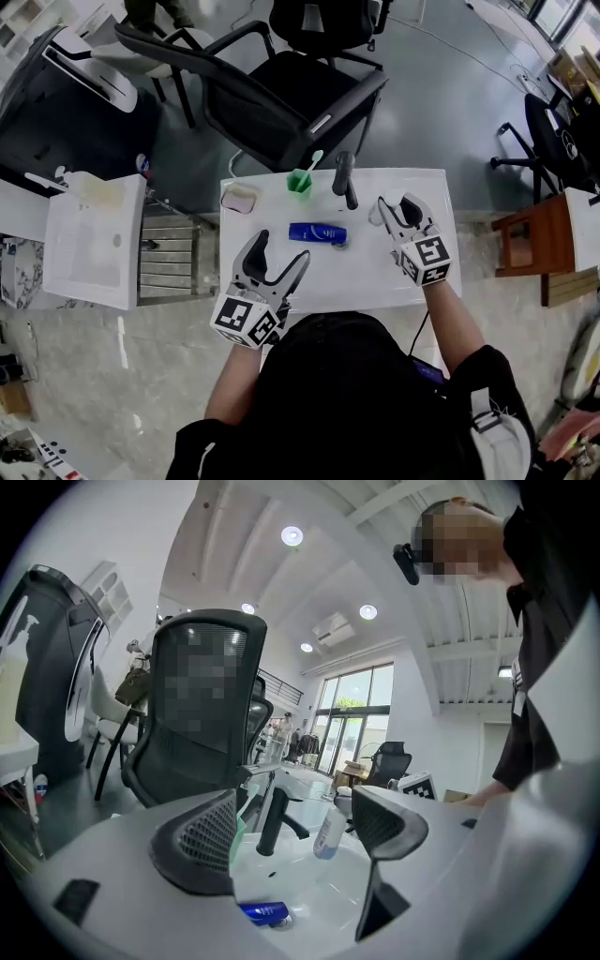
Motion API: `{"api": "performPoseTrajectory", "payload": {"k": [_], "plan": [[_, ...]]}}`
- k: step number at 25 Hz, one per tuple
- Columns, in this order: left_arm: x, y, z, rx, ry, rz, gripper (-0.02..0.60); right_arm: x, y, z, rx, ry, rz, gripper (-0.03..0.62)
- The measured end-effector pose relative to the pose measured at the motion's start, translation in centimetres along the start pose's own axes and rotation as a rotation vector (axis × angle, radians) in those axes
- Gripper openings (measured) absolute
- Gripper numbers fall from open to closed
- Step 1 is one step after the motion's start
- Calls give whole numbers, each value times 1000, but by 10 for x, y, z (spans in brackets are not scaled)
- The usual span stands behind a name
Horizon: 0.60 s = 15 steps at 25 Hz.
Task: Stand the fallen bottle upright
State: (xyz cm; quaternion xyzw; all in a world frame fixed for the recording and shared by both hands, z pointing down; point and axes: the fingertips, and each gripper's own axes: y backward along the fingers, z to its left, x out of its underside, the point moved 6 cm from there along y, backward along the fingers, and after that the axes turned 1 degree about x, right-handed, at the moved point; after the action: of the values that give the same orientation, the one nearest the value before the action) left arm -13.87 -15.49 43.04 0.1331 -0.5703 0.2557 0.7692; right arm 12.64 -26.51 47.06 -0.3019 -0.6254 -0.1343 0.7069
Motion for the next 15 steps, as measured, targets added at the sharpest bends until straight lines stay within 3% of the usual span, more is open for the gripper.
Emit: {"api": "performPoseTrajectory", "payload": {"k": [15], "plan": [[10,-30,15,-53,29,55,391,23,-62,-55,86,-40,17,129]]}}
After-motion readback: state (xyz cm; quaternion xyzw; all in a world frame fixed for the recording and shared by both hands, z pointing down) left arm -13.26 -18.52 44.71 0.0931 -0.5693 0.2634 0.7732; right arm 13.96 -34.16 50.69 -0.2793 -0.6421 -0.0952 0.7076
